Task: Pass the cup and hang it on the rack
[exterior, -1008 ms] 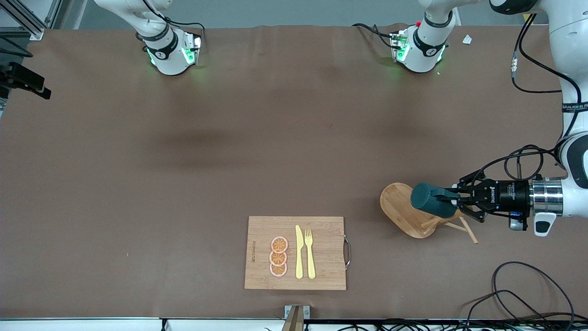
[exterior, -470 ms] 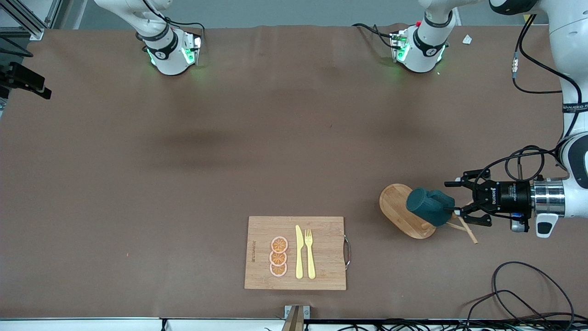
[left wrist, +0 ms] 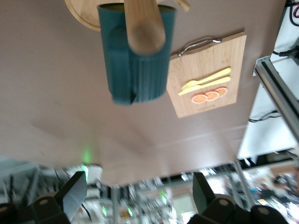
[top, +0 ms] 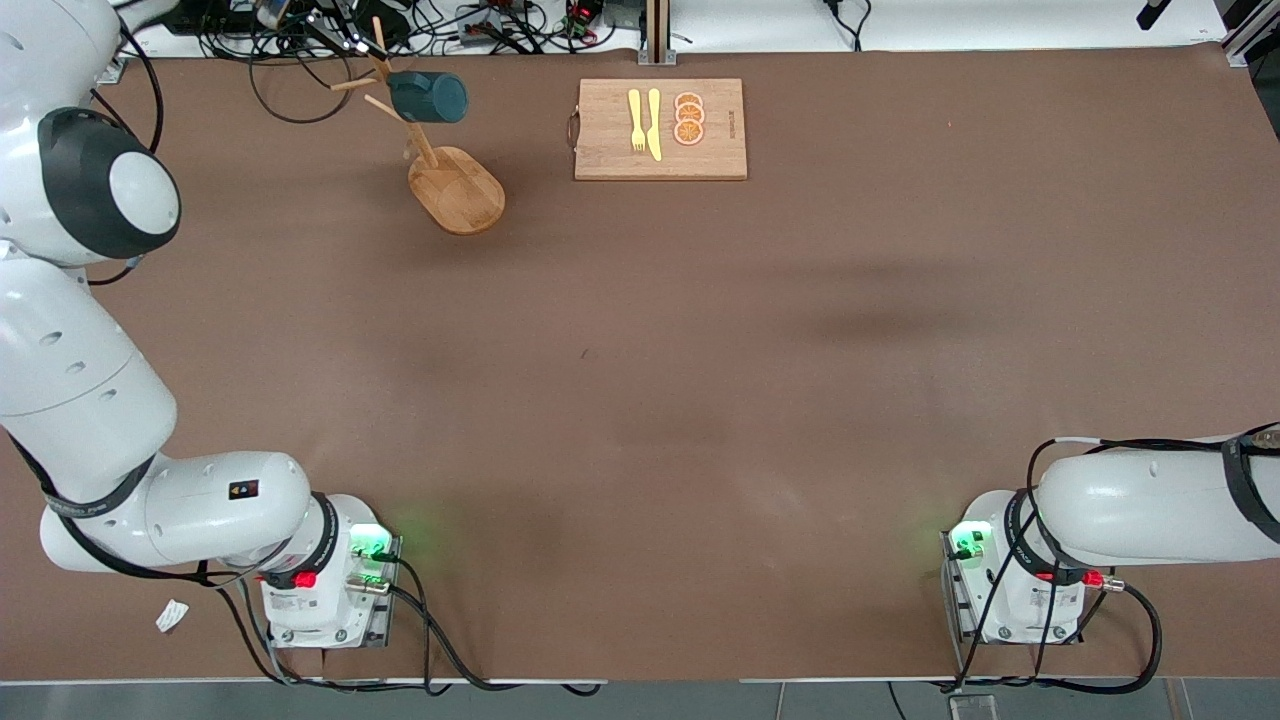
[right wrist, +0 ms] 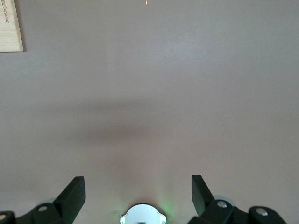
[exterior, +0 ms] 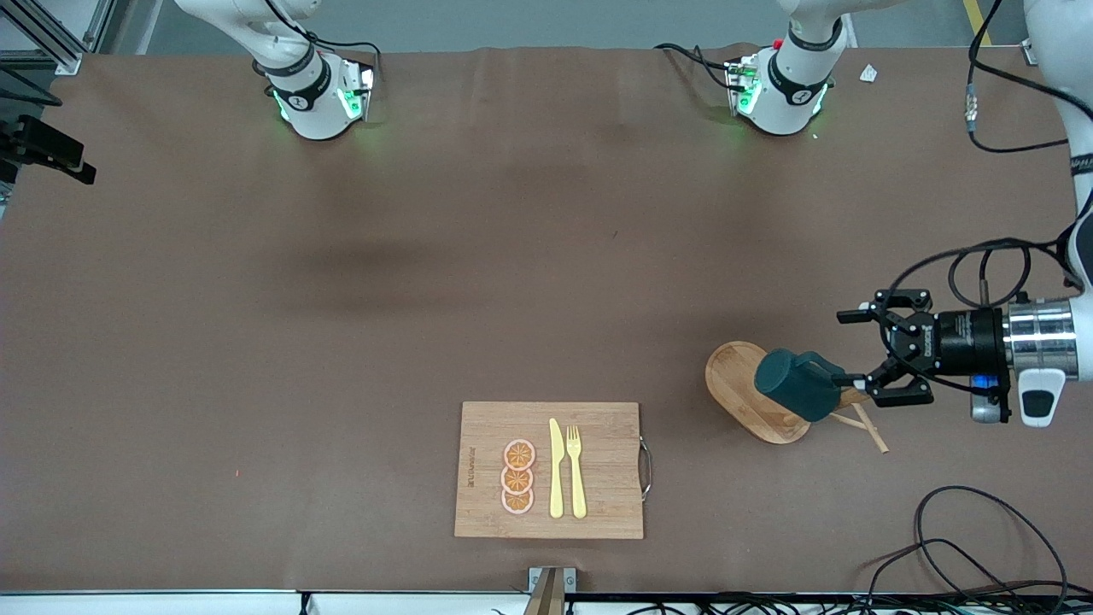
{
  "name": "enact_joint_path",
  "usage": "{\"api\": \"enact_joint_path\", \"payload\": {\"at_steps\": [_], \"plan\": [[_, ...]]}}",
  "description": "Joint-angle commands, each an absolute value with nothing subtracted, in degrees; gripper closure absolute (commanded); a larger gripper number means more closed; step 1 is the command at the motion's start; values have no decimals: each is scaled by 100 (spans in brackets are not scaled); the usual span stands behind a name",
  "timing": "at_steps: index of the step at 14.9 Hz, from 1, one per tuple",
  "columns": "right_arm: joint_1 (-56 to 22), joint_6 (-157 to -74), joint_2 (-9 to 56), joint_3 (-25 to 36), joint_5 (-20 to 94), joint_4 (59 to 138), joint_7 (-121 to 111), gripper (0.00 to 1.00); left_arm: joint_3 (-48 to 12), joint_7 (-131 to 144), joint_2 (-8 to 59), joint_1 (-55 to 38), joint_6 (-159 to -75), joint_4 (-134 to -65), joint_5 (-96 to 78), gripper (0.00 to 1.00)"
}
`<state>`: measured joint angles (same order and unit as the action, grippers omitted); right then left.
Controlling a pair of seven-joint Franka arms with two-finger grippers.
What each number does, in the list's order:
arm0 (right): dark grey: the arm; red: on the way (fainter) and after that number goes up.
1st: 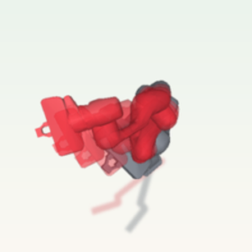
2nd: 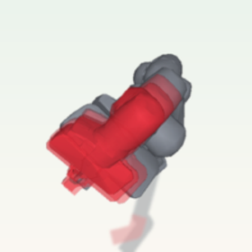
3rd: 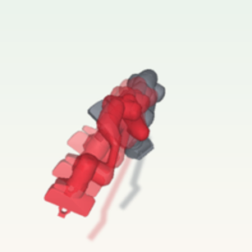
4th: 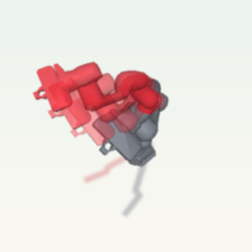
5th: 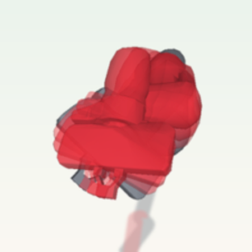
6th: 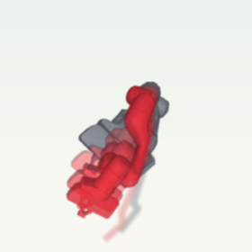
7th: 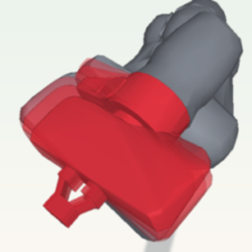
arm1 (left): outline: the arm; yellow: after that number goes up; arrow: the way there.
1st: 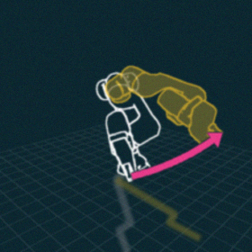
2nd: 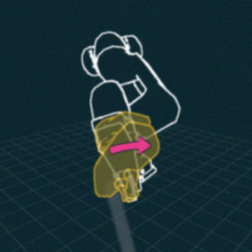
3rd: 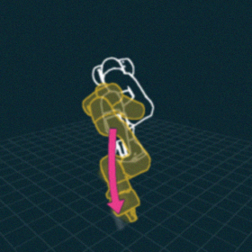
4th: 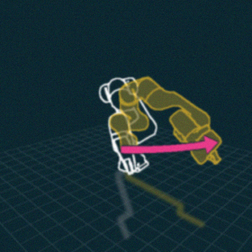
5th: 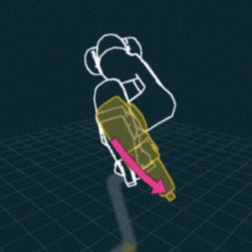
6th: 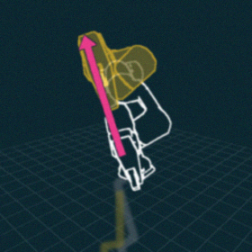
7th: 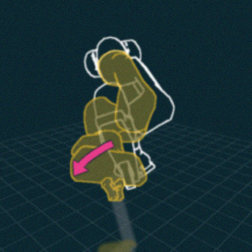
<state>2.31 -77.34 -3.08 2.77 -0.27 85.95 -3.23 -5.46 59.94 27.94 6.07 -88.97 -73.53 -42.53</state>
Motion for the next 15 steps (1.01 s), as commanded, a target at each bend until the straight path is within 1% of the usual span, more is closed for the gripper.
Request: {"api": "enact_joint_path", "payload": {"at_steps": [1, 3, 5, 7, 9, 10, 14, 15], "plan": [[378, -7761, -439, 185, 53, 8719, -413, 0, -519, 6003, 2225, 273, -8921, -7471, -3632, 0], [378, -7761, -439, 185, 53, 8719, -422, 0, -536, 5820, 1944, 106, -8912, -7462, -3228, 0], [378, -7761, -439, 185, 53, 8719, -422, 0, -667, 5128, 1636, -139, -8886, -7462, -2378, 0], [378, -7761, -439, 185, 53, 8719, -422, 0, -886, 4521, 1390, -324, -8859, -7471, -1272, 0], [387, -7752, -439, 185, 44, 8719, -422, 0, -1255, 3896, 1222, -351, -8755, -7497, -172, 0], [378, -7752, -439, 185, 44, 8719, -422, 0, -1309, 3537, 1100, -343, -8745, -7523, 181, 0], [387, -7752, -439, 185, 35, 8719, -439, 0, -1257, 2226, 880, -194, -8719, -7593, 422, 0], [387, -7752, -439, 185, 35, 8719, -439, 0, -1109, 1919, 774, -159, -8710, -7646, 431, 0]]}}
